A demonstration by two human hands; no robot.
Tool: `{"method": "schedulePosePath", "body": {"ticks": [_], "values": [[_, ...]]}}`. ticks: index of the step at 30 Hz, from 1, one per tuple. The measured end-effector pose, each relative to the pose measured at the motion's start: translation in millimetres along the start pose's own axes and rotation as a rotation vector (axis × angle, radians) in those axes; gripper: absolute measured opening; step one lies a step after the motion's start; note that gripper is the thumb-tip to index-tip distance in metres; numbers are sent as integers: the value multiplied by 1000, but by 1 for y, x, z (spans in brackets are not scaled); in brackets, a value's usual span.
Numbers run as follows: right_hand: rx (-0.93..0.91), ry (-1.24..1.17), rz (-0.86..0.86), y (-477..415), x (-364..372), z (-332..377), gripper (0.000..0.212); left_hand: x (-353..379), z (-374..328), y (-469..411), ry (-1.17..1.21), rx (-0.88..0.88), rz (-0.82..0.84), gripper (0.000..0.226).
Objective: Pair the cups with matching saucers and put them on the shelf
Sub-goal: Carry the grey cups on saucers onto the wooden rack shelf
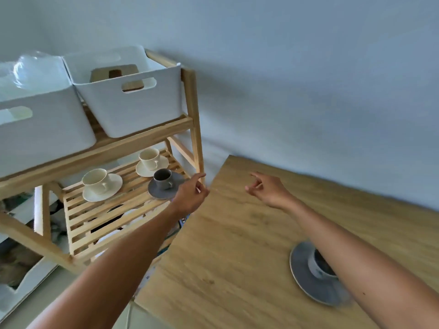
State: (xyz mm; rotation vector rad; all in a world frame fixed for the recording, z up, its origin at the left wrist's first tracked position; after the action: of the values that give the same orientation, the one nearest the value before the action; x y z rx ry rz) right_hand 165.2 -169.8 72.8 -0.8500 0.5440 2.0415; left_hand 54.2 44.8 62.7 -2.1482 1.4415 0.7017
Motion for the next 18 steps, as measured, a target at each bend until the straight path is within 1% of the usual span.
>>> {"method": "schedulePosePath", "body": {"ticks": [5, 8, 13, 18], "values": [[63, -1, -80, 54, -63, -48, 59, 60, -72, 6, 11, 142, 99, 47], [112, -7, -114, 88, -89, -78, 61, 96, -101, 16, 38, 176, 168, 48], [204, -39, -153, 143, -113, -128, 60, 149, -127, 36, 41, 212, 258, 48], [305, -64, -149, 189, -108, -178, 58, 189, -127, 59, 2, 195, 348, 49]]}}
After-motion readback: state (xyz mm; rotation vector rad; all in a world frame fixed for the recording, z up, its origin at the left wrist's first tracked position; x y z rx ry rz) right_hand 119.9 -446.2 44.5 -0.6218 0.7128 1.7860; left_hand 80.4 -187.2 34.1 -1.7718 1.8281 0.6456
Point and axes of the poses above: each hand's wrist, its own y-axis away from the middle knuckle, its own x-axis out of the palm, z = x × y, the point moved 6 cm from there along -y, towards the middle knuckle, and after that the axes turned 1 degree about x, right-handed, at the moved point
